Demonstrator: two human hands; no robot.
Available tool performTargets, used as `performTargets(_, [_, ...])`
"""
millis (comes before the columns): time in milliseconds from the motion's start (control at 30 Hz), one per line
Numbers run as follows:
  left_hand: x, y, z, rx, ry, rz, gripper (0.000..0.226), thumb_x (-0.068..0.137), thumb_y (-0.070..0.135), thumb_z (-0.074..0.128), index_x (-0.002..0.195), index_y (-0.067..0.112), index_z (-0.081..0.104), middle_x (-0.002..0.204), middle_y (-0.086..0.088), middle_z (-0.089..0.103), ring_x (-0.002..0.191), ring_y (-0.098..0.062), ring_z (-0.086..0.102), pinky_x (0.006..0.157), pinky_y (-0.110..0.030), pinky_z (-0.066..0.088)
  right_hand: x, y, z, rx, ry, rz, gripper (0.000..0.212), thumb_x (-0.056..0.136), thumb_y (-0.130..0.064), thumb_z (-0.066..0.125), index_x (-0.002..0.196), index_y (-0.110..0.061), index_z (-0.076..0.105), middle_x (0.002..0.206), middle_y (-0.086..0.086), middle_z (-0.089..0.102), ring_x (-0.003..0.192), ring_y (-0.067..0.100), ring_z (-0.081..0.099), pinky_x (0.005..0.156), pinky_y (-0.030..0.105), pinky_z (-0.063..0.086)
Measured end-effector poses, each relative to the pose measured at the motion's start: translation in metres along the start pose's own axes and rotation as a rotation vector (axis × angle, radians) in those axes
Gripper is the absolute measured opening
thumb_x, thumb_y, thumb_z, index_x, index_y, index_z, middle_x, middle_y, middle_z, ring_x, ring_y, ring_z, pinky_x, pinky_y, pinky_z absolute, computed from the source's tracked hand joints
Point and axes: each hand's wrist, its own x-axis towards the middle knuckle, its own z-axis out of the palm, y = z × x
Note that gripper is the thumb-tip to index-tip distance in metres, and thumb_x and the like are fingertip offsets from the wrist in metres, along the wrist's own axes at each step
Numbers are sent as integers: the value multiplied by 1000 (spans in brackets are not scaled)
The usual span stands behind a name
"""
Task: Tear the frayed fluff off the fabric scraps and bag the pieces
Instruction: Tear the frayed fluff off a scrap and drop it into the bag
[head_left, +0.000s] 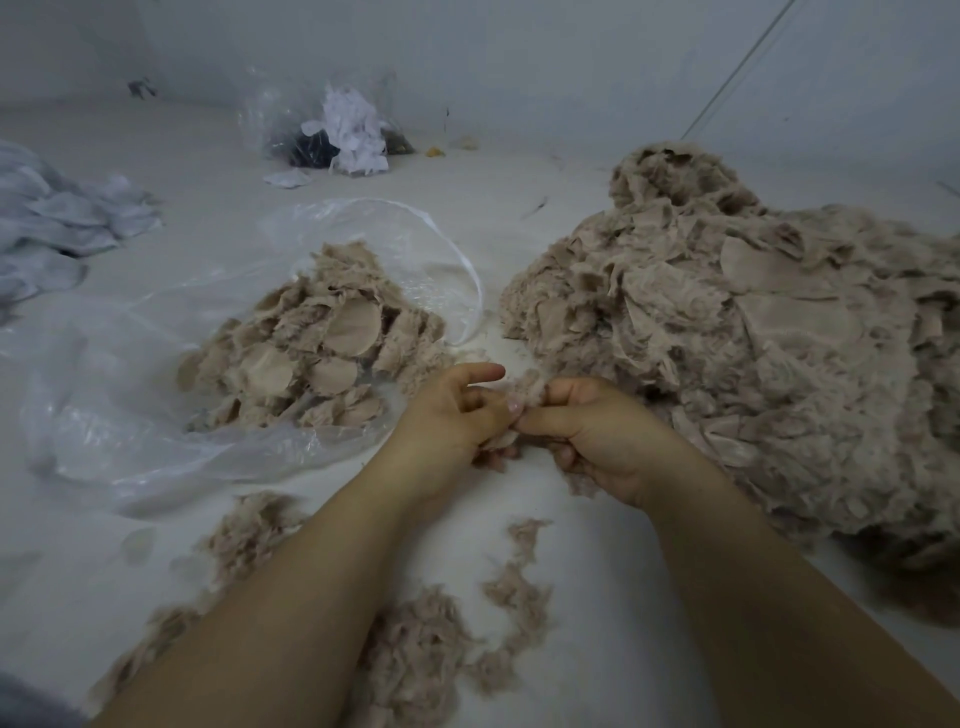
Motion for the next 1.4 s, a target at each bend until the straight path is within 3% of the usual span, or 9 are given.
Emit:
performTargets(100, [2, 0, -3, 31, 49, 79, 32, 84, -5, 70, 113, 8, 65, 74, -3, 65, 58, -12, 58, 48, -21, 45, 1, 0, -1, 1, 7, 23, 15, 83, -2, 70, 75, -14, 69, 69, 2, 67, 45, 3, 44, 40, 16, 28])
performTargets(200, [1, 1, -5, 68, 46, 131, 34, 80, -9, 72, 101, 17, 70, 74, 1, 70, 59, -7, 62, 50, -16, 46, 2, 1, 0, -1, 21, 27, 29, 81, 2, 69, 62, -19, 72, 71, 7, 62, 43, 4, 40, 39, 16, 26])
performTargets(400, [-2, 2, -6, 211, 136, 272, 17, 63, 11, 81, 65, 22, 68, 67, -2, 62, 62, -16, 51, 57, -27, 43, 4, 1, 1, 35, 107, 39, 16, 85, 3, 64, 79, -12, 68, 67, 5, 59, 43, 4, 38, 38, 15, 30])
performTargets(533, [-4, 1, -4, 347, 173, 511, 33, 67, -15, 70, 66, 17, 63, 75, -8, 61, 66, -29, 54, 58, -38, 44, 4, -1, 1, 84, 141, 72, 27, 95, -20, 59, 69, -19, 65, 51, -6, 39, 42, 5, 31, 40, 18, 30])
performTargets(700, [-6, 1, 3, 488, 224, 649, 40, 67, -22, 67, 68, 18, 68, 93, -3, 62, 85, -3, 59, 60, -12, 41, 0, -2, 2, 28, 74, 45, 41, 86, -50, 66, 54, -26, 66, 52, -7, 36, 46, 7, 29, 44, 20, 26])
performTargets(967, [-4, 4, -3, 369, 368, 455, 43, 76, -21, 52, 62, 17, 67, 83, 2, 66, 76, -7, 63, 65, -24, 52, 5, 4, -1, 41, 78, 10, 45, 91, -17, 67, 48, -21, 53, 51, -2, 33, 44, 9, 26, 40, 19, 24])
performTargets(1100, [-6, 8, -1, 182, 236, 158, 13, 92, 19, 65, 80, 14, 65, 64, 1, 64, 50, -17, 60, 42, -28, 48, 4, 6, -3, -55, 27, -21, 34, 85, -23, 74, 53, -21, 62, 54, 1, 38, 43, 10, 30, 40, 20, 26])
performTargets(1167, [-6, 5, 0, 269, 148, 124, 24, 90, 33, 70, 80, 12, 69, 66, -6, 67, 50, -19, 61, 44, -27, 47, 3, 5, -2, -67, -4, -20, 19, 83, -24, 75, 67, -17, 69, 60, 4, 43, 47, 10, 30, 42, 21, 25])
performTargets(1400, [-1, 3, -3, -8, 285, 42, 36, 95, 22, 63, 62, 11, 69, 56, -11, 59, 43, -21, 53, 41, -24, 43, 7, 8, -3, 23, 65, 38, 10, 83, -9, 74, 73, -8, 74, 65, 7, 46, 44, 7, 34, 41, 18, 31])
